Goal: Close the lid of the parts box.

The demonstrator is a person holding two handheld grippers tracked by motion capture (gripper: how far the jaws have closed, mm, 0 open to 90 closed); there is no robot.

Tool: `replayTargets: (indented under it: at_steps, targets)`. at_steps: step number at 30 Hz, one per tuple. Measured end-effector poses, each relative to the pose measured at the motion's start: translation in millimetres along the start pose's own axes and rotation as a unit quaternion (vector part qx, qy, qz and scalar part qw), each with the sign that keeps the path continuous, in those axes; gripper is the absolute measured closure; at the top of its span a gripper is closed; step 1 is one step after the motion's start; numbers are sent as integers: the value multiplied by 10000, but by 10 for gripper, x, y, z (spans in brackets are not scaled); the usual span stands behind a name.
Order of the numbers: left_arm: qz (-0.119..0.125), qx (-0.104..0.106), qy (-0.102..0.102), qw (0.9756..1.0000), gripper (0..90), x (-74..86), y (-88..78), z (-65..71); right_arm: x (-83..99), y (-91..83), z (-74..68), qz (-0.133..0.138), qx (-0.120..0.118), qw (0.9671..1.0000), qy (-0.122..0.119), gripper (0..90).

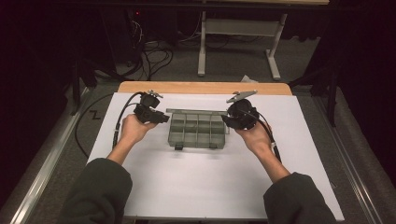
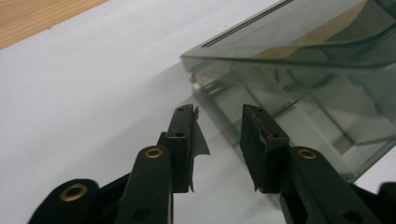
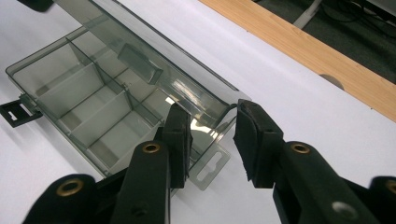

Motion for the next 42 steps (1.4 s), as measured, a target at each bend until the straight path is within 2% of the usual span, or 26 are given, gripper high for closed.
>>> replayTargets:
  at_steps: [4, 9, 15, 20, 22, 28, 36, 42]
  targets:
    - [308, 11, -288, 9991, 711, -60, -167, -97, 8, 1, -7, -7, -7, 10000, 8, 683]
    - [658, 191, -443, 9967, 747, -169, -294, -79, 16, 1, -15, -18, -15, 10000, 23, 682]
    - [881, 470, -402, 9942, 795, -276, -348, 24, 33, 0, -24, -29, -11, 10000, -23, 681]
    - [917, 652, -375, 9929, 836, -301, -350, 97, 53, 2, -23, -18, -31, 10000, -33, 684]
    - [868, 686, -335, 9933, 846, -294, -341, 120, 68, 3, -26, -38, -54, 10000, -4, 685]
    - [861, 747, -235, 9932, 857, -295, -338, 191, 96, 6, -26, -80, -127, 9999, 3, 690]
    - [728, 751, -99, 9945, 857, -275, -285, 256, 193, 8, -22, -147, -225, 9996, 54, 696]
    - [675, 779, -32, 9947, 856, -258, -251, 309, 303, -33, 52, -281, -239, 9991, 211, 768]
Point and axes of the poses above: each handheld gripper's, and its own axes: y roughly forward along the jaws, x roughly out of its underside, z roughly to its right, the point moved 9 cm from there along y, roughly forward along the jaws, and after that the axes turned 1 degree about -x, right-handed, at the moved point
